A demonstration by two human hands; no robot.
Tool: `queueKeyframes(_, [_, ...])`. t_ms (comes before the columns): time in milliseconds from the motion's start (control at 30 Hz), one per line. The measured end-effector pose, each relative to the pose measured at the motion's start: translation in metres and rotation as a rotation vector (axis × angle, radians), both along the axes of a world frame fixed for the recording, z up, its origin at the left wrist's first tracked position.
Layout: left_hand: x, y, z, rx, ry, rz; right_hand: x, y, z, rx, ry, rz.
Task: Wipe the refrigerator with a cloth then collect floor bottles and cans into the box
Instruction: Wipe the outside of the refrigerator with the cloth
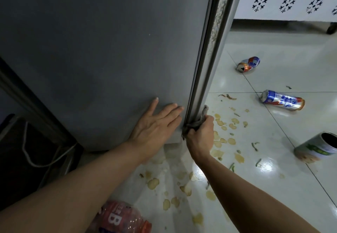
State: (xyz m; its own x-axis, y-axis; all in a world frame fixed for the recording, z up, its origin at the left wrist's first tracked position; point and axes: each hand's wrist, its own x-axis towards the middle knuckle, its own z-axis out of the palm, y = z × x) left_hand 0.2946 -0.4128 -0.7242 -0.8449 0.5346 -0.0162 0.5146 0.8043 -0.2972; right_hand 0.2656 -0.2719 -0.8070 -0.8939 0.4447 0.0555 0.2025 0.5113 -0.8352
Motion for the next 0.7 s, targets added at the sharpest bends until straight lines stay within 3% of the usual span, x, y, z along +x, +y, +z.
queueKeyframes(133, [0.003,0.008,0.026,0.059,0.006,-0.002,0.001,0.005,0.039,-0.021,0.131,0.016])
queueKeyframes(267, [0.007,0.01,0.061,0.105,0.29,-0.044,-0.001,0.008,0.084,-0.02,0.227,0.01])
queueKeyframes(367, [0.006,0.007,0.086,0.139,0.319,-0.016,-0.002,0.01,0.119,-0.027,0.295,0.026])
queueKeyframes(467, [0.002,0.005,0.105,0.116,0.237,0.023,-0.002,0.014,0.153,-0.052,0.344,0.075])
queueKeyframes(700, [0.007,0.008,0.145,0.176,0.334,-0.027,-0.007,0.019,0.232,-0.003,0.484,0.116])
